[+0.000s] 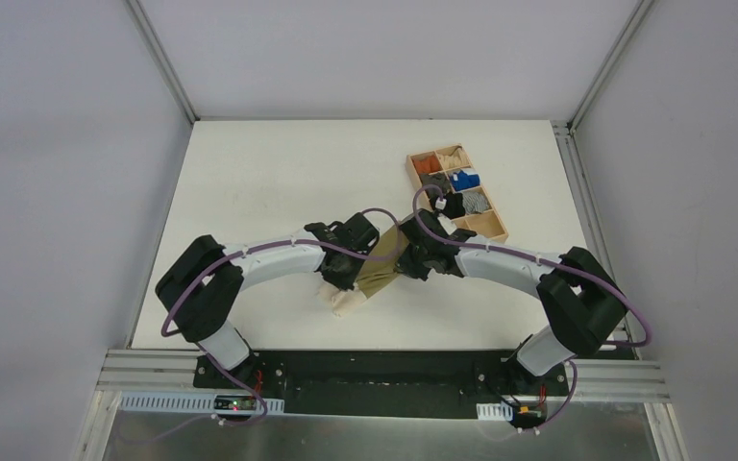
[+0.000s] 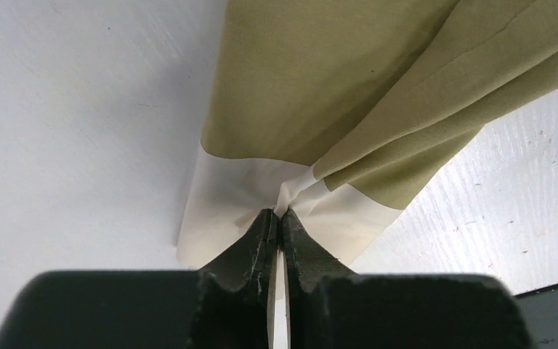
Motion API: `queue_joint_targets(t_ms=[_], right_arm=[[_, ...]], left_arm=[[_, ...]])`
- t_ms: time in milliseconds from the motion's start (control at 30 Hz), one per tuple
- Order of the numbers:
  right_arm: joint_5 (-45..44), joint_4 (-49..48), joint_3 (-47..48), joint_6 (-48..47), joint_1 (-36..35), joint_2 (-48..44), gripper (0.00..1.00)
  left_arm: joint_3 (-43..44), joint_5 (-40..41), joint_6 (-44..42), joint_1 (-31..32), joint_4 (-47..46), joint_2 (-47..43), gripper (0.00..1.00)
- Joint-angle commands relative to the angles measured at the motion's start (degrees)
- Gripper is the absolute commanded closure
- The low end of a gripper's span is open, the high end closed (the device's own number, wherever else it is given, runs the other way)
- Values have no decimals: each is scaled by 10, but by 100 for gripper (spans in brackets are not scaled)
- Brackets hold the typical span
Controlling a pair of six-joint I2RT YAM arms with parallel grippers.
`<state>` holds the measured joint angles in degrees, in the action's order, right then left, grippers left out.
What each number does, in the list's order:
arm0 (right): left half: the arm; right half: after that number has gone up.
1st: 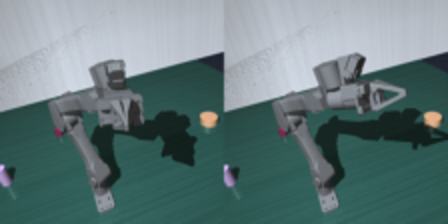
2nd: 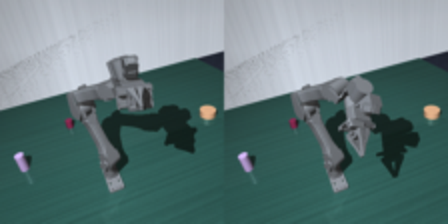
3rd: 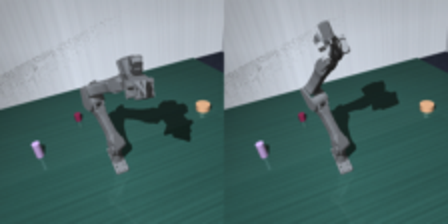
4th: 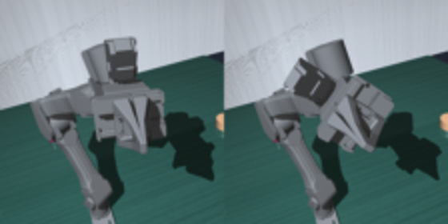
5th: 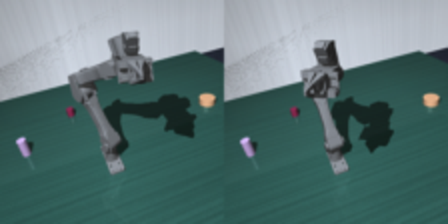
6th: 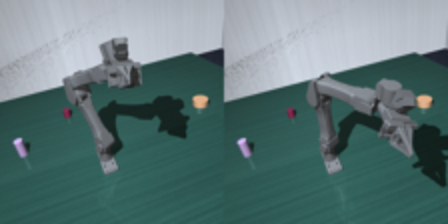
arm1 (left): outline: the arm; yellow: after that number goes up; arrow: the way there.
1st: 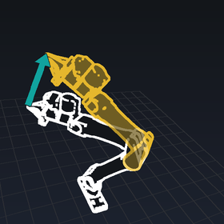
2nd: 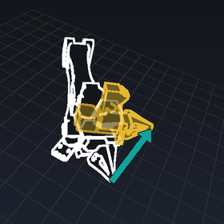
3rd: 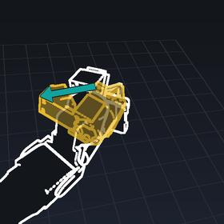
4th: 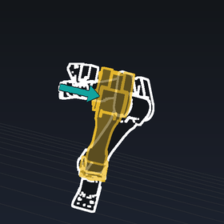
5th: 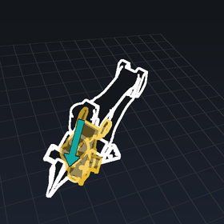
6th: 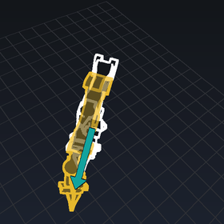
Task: Roll the underwear
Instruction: Fold the underwear at the center of the board.
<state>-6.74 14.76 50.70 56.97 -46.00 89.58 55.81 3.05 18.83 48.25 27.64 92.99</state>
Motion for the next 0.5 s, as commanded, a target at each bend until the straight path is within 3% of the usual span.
queue_joint_targets(t_ms=[0, 467], right_arm=[[-7, 3, 4, 3, -2, -30, 100], [-14, 12, 21, -7, -2, -40, 100]], left_arm=[[13, 9, 3, -4, 25, -44, 97], [-13, 5, 30, -4, 40, -103, 100]])
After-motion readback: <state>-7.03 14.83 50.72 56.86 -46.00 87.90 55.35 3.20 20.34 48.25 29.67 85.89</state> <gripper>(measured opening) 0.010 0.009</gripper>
